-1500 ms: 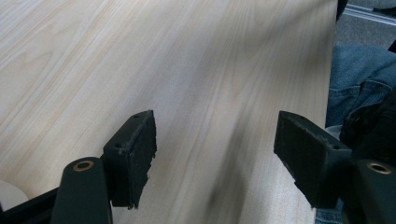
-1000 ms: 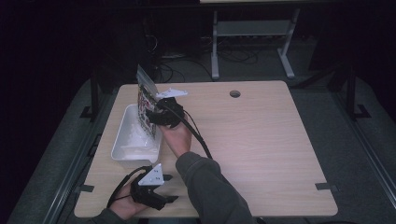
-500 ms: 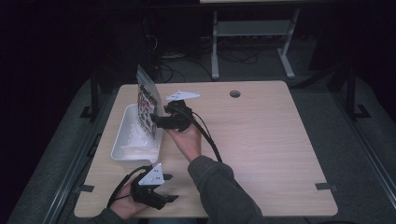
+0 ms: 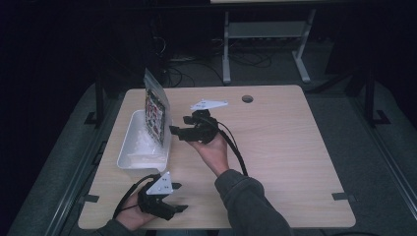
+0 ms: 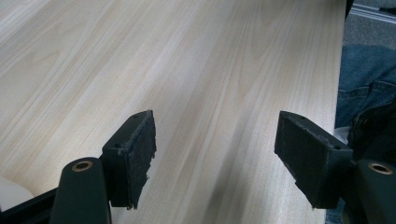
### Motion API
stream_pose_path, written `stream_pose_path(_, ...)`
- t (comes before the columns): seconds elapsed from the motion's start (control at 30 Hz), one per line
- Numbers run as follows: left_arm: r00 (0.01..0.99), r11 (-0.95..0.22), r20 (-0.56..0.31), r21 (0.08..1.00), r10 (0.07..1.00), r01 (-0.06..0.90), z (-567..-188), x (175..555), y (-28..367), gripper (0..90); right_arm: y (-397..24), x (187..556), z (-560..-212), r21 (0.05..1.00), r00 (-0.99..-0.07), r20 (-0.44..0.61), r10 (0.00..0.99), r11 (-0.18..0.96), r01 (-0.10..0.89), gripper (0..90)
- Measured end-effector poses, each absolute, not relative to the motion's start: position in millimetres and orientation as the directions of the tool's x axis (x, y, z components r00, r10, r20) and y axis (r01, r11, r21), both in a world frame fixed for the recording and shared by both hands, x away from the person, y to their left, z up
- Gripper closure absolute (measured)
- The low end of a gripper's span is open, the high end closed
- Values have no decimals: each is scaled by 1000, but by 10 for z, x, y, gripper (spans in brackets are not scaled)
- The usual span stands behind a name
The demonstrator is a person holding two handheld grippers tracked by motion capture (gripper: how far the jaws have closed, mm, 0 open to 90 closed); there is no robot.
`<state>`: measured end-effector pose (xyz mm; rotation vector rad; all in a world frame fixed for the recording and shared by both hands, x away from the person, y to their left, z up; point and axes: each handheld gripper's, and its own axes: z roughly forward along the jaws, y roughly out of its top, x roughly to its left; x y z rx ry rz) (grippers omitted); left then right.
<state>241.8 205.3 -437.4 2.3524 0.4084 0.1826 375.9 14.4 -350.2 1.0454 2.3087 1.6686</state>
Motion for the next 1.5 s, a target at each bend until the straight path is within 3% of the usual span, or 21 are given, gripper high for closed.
stream_pose_path(0.8,937,-683,13,688,350,246,-4390,2432,2047,279,-645,3601,-3655,852,-731,338,593,138,505,311)
stream_pose_path(1.5,934,-677,9,692,358,252,-4392,2442,2052,276,-1013,3519,-3760,836,-731,331,597,174,521,287)
